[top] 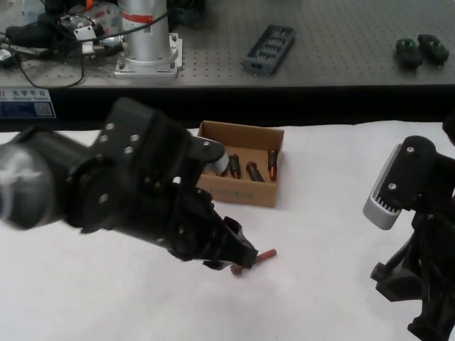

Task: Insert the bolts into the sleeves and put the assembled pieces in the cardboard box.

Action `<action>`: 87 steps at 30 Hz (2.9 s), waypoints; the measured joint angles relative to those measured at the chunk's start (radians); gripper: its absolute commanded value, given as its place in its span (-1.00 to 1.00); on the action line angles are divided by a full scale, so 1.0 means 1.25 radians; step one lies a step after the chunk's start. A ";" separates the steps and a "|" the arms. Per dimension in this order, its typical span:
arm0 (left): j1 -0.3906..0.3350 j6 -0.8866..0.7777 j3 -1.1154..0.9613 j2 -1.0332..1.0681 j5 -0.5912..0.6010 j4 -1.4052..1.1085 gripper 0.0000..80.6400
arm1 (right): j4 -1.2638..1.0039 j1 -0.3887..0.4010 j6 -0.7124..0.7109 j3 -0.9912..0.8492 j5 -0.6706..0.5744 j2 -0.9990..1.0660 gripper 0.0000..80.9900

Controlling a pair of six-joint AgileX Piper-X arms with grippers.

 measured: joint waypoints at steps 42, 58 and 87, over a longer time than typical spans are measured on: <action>-0.071 -1.270 -0.107 0.201 -0.275 -0.073 -0.32 | 0.004 0.000 0.000 0.000 0.000 0.000 -0.95; -0.073 -1.418 -0.144 0.238 -0.290 -0.048 -0.40 | 0.008 0.000 0.000 0.000 0.000 -0.045 -0.95; -0.085 -0.416 -0.158 0.238 -0.155 -0.041 -0.40 | 0.020 0.000 0.000 0.012 0.000 -0.053 -0.95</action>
